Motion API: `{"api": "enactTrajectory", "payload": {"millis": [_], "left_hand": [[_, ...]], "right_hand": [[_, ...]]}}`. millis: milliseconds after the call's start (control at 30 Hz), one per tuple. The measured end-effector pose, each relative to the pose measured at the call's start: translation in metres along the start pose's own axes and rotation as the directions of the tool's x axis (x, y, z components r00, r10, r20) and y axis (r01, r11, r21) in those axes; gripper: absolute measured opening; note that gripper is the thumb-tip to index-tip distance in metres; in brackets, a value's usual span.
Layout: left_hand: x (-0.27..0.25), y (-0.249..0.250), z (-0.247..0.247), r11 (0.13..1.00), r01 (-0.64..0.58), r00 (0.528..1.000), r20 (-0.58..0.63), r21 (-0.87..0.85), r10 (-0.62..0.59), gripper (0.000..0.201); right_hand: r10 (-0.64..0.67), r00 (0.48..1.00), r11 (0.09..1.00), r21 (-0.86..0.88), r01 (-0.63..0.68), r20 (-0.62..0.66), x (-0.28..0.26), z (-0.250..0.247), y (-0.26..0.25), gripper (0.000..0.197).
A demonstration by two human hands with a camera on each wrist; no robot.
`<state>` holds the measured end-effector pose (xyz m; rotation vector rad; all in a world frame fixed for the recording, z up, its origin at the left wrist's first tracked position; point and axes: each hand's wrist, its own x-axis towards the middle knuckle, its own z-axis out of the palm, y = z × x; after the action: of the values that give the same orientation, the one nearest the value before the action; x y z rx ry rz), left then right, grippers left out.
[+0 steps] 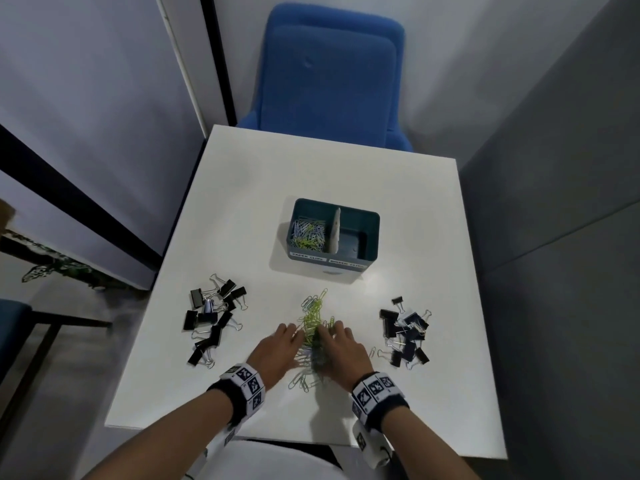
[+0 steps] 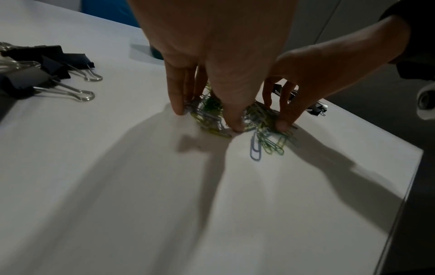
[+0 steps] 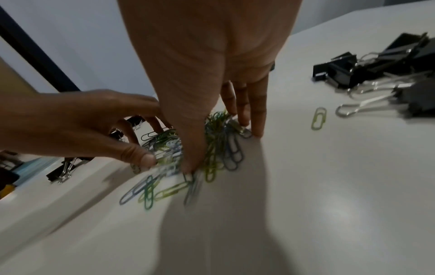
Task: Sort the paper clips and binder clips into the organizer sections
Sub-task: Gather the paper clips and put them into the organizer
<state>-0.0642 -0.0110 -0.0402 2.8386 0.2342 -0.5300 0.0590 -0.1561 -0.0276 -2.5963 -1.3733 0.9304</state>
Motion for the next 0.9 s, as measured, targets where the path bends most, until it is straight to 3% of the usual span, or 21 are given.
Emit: {"api": "enactTrajectory", "payload": {"millis": [133,267,400,533,700,900], "left_hand": [[0.004,-0.001,-0.003,0.999,0.021,0.997,-0.070,-0.024,-0.023,0.065],[0.006,-0.004,-0.008,0.995,0.061,0.994,-0.083,-0.079,-0.068,0.055],[0.008,-0.010,-0.014,0.970,0.142,0.987,-0.050,-0.197,-0.154,0.028],[0.010,-0.014,-0.032,0.934,0.154,0.975,-0.102,-0.322,-0.196,0.008],[0.009,-0.016,-0.072,0.875,0.081,0.957,-0.208,-0.477,-0.202,0.007],[0.026,-0.014,-0.145,0.823,-0.014,0.903,-0.361,-0.567,-0.233,0.013]], "right_hand": [[0.019,0.998,1.000,0.009,-0.018,-0.059,0.008,0.000,-0.006,0.050],[0.042,0.995,0.997,0.073,-0.036,-0.090,0.013,-0.005,-0.005,0.038],[0.104,0.988,0.980,0.184,-0.082,-0.115,0.014,-0.011,0.001,0.022],[0.145,0.982,0.960,0.258,-0.111,-0.118,0.014,-0.016,0.010,0.014],[0.144,0.978,0.951,0.295,-0.094,-0.153,0.009,-0.021,0.020,0.017],[0.105,0.978,0.952,0.304,-0.045,-0.183,0.001,-0.038,0.020,0.011]]}}
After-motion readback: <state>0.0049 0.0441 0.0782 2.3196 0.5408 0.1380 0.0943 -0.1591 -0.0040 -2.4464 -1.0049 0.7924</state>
